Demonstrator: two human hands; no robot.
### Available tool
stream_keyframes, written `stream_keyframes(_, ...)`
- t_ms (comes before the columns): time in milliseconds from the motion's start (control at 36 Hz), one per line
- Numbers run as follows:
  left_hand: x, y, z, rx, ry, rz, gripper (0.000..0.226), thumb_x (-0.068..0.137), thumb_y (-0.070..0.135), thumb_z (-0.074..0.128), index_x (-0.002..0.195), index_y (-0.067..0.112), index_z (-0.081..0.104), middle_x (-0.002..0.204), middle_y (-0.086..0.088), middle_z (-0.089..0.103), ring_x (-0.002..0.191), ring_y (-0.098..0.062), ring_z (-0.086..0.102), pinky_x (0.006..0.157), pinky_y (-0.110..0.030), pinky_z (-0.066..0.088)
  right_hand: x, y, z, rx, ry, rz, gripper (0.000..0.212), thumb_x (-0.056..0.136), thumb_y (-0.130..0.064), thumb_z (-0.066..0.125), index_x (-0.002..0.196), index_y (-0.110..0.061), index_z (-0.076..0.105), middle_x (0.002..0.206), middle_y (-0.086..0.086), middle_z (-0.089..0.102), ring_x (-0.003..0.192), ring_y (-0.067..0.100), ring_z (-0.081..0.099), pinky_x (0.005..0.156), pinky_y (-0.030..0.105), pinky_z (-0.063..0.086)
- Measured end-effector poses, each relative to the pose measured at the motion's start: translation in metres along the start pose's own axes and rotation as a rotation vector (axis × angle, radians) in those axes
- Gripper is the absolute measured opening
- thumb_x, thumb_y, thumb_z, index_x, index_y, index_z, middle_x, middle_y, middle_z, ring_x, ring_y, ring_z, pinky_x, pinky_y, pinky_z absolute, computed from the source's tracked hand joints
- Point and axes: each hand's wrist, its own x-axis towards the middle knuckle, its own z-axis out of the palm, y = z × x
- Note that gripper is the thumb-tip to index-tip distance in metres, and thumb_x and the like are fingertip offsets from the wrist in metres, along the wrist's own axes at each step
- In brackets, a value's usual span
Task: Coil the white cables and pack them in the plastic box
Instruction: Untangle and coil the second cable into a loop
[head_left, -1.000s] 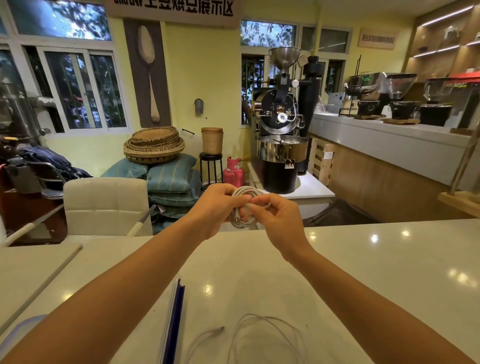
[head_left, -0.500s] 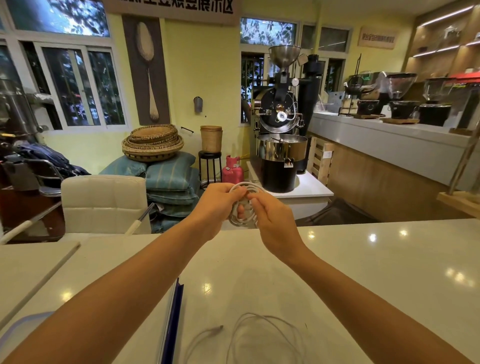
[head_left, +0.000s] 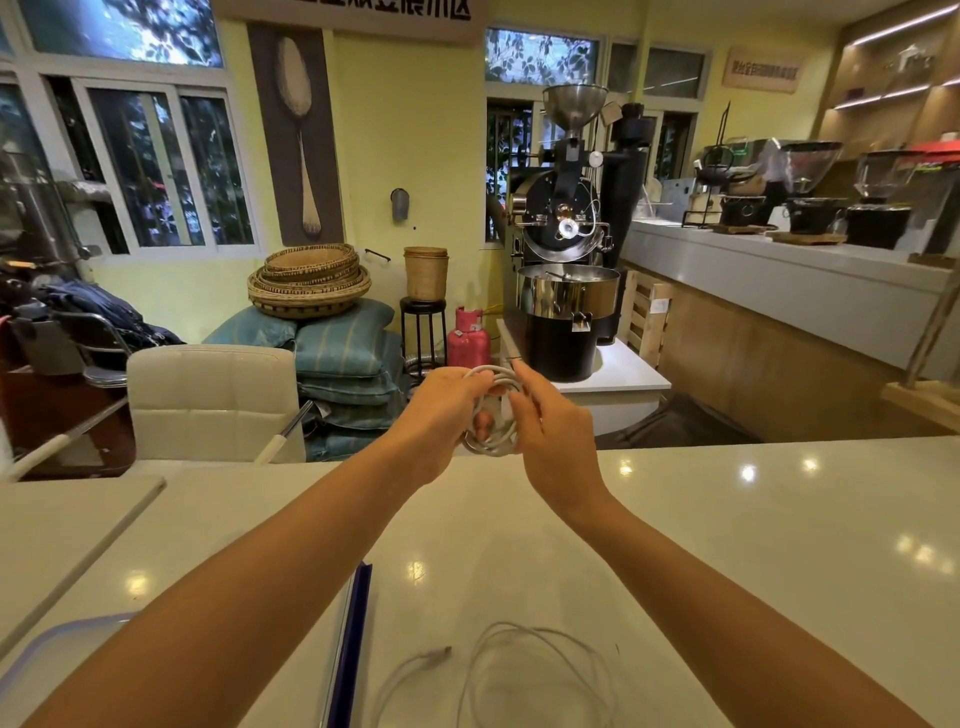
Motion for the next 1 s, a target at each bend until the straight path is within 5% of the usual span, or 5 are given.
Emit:
stream_keyframes(306,-0.002,0.0,0.004,-0.191,0.047,-0.086,0.029,0.09,0.014,0.037,0.067,0.009,0.055,0.063,-0.006,0.051,0.054,-0.014,0.044,0.055,-0.026,0.038,-0.005,0.007,0.003,-0.087,0.035,-0.022,0.033,0.087,-0.022,0.054,0.111,0.0,0.049,0.105,0.017,0.066,0.086,0.022,0.064,0.063,0.01,0.043)
stream_keyframes(528,0.001,-0.005,-0.001,-0.144,0.065,-0.072,0.038,0.097,0.026,0.033,0.07,0.013,0.057,0.064,-0.004,0.051,0.053,-0.013,0.042,0.05,-0.023,0.035,-0.001,0.011,0.004,0.142,0.001,0.045,0.015,0.091,-0.011,0.048,0.094,-0.001,0.058,0.086,0.006,0.063,0.072,0.005,0.056,0.063,0.001,0.045)
stream_keyframes(639,0.003,-0.005,-0.005,-0.169,0.043,-0.091,0.037,0.097,0.026,0.034,0.071,0.012,0.056,0.063,-0.004,0.049,0.048,-0.012,0.039,0.042,-0.02,0.032,0.005,0.009,-0.002,0.448,-0.097,0.236,0.013,0.089,-0.011,0.051,0.08,-0.019,0.056,0.079,-0.01,0.062,0.069,0.001,0.062,0.059,0.012,0.051)
stream_keyframes(833,0.005,-0.006,-0.008,-0.186,-0.006,-0.146,0.035,0.096,0.025,0.034,0.073,0.011,0.056,0.061,-0.005,0.049,0.042,-0.011,0.039,0.045,-0.023,0.03,0.013,0.014,-0.009,0.776,-0.333,0.473,0.02,0.087,-0.007,0.052,0.094,-0.025,0.048,0.097,0.008,0.061,0.086,0.023,0.06,0.083,0.045,0.05)
stream_keyframes(1000,0.002,-0.006,-0.007,-0.154,-0.011,-0.144,0.036,0.096,0.026,0.035,0.07,0.012,0.056,0.031,0.006,0.049,0.033,-0.007,0.04,0.043,-0.02,0.035,0.011,0.018,-0.014,0.745,-0.616,0.592,0.015,0.094,-0.026,0.04,0.095,-0.021,0.054,0.087,0.005,0.062,0.073,0.016,0.062,0.066,0.026,0.047)
